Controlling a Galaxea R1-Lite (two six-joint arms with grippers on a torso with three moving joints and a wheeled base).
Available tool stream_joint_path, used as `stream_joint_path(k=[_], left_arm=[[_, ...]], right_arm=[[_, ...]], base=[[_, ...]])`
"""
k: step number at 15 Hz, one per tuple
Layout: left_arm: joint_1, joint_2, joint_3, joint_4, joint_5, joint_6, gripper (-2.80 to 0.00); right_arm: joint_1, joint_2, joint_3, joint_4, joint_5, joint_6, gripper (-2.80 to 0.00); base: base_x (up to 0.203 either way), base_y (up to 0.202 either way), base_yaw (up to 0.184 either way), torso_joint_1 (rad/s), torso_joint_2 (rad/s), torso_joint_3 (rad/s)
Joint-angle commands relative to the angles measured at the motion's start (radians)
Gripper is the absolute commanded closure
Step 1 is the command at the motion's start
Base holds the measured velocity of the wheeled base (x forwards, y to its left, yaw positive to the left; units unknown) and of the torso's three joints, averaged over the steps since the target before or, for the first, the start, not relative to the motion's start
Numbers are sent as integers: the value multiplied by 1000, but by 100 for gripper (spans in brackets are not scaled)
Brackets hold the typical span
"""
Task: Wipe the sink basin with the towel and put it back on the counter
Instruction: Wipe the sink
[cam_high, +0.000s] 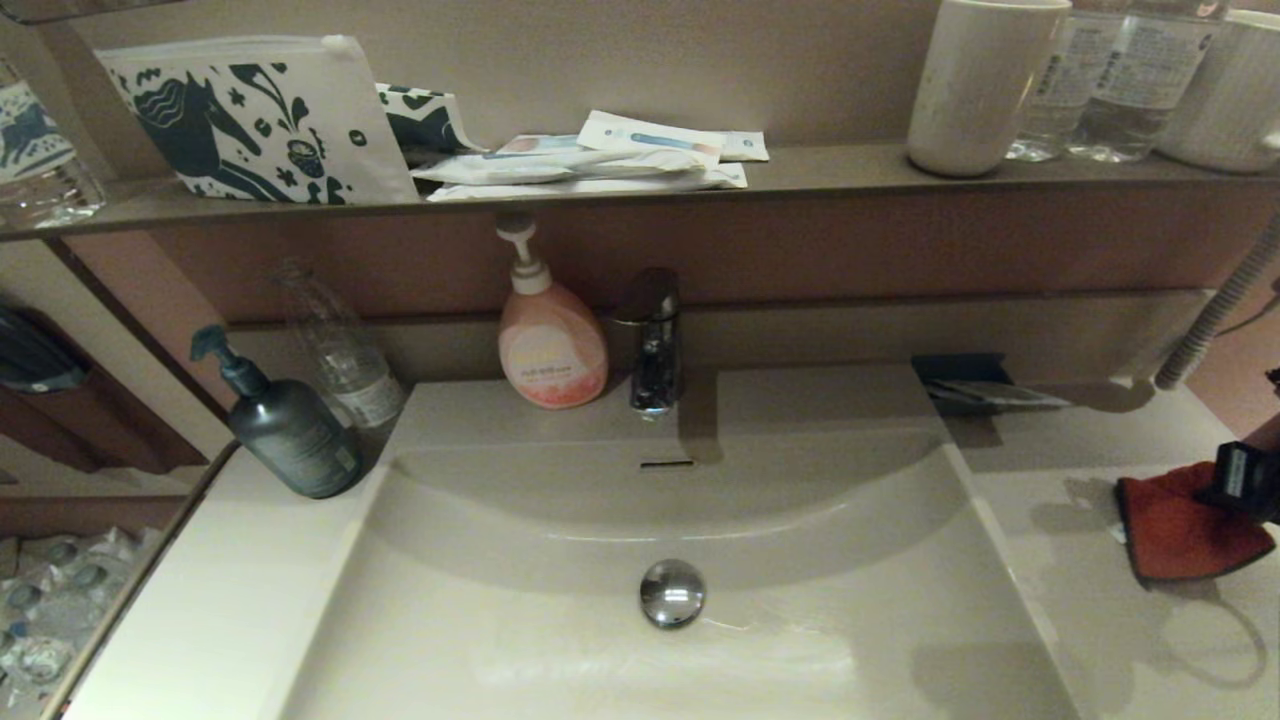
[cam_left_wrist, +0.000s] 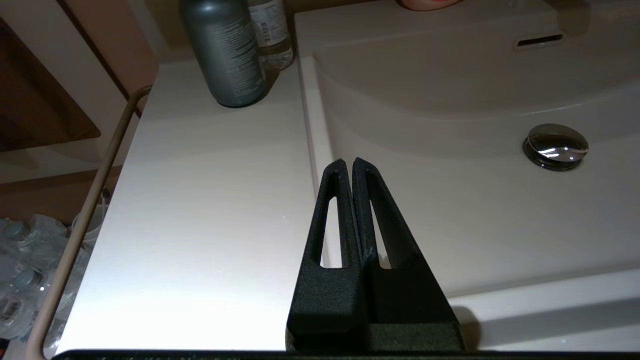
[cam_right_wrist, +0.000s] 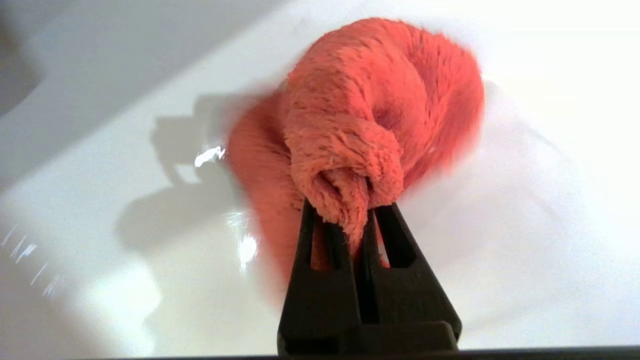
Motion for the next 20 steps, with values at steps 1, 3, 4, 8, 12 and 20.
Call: stream_joint_path(k=[1,3,4,8,12,20], left_arm=[[0,1,0,0,0,1,0],[0,1,0,0,0,1,0],[0,1,0,-2,0,1,0],[0,1,0,0,0,1,0],[0,1,0,-2,0,1,0],[0,1,0,-1,0,1,0]], right_arm=[[-39,-126,-11,69,22,-15,0],[-55,-197,-83,204,39,-29,0],[-58,-215,-136,272,42,-30,0],[-61,-252,-234,374,39,-29,0],[-46,-139,-299,368,35,-31,0],[45,-40,-331,288,-7,54,-280]], base=[[0,0,0,0,0,0],[0,0,0,0,0,0],[0,0,0,0,0,0],[0,0,0,0,0,0],[0,0,0,0,0,0],[0,0,0,0,0,0]])
